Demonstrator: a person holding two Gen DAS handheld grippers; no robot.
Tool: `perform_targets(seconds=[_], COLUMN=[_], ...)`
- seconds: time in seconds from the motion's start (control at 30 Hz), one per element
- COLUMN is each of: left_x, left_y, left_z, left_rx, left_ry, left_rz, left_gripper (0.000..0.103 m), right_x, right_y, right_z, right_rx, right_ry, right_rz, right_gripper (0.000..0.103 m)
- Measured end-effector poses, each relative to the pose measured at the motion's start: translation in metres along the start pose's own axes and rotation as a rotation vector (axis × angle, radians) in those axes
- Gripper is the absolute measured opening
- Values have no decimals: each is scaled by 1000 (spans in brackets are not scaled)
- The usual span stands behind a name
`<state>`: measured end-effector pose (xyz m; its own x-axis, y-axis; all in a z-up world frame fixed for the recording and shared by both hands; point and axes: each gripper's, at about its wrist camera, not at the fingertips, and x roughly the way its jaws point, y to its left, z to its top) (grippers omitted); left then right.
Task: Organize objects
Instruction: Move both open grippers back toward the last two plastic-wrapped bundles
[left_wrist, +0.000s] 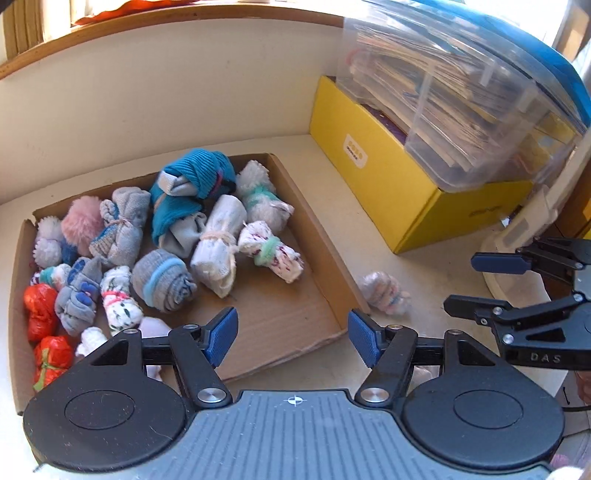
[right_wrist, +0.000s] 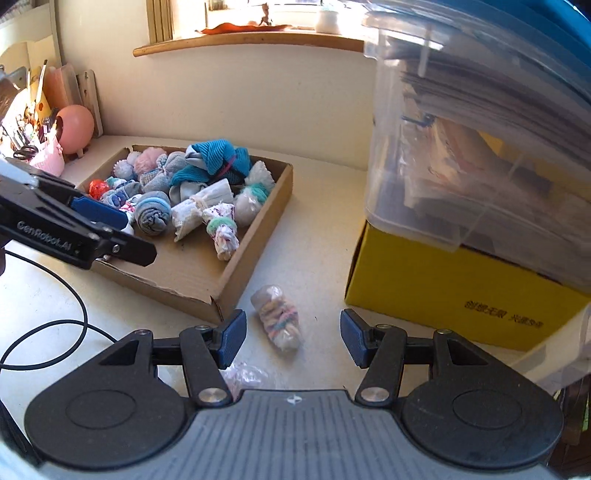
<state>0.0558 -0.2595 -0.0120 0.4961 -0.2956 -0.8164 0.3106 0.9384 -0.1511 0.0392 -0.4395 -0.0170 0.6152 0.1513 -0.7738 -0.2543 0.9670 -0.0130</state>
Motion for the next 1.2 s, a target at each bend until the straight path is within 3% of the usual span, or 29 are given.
perform_targets(seconds=[0.17,0.47,0.87,0.97,1.2], left_x=[15,65,84,84,85], left_y=[-38,-77,-68,-69,-72], left_z=[-16,-24,-28,-27,-28], left_rx=[89,225,218,226,245], left_ry=[71,127,163,160,161], left_rz=[-127,-139,-138,-148,-173], left_gripper=[75,75,71,68,60], right_x=[-1,19,62,70,81], right_y=[-6,-6,-2,-4,-5], right_z=[-11,-9,2,3,-2], right_rx=[35,11,-57,-53,-63], right_ry=[8,27,65,79,117], right_rz=[-1,58,109,122,150], right_gripper=[54,57,63,60,34])
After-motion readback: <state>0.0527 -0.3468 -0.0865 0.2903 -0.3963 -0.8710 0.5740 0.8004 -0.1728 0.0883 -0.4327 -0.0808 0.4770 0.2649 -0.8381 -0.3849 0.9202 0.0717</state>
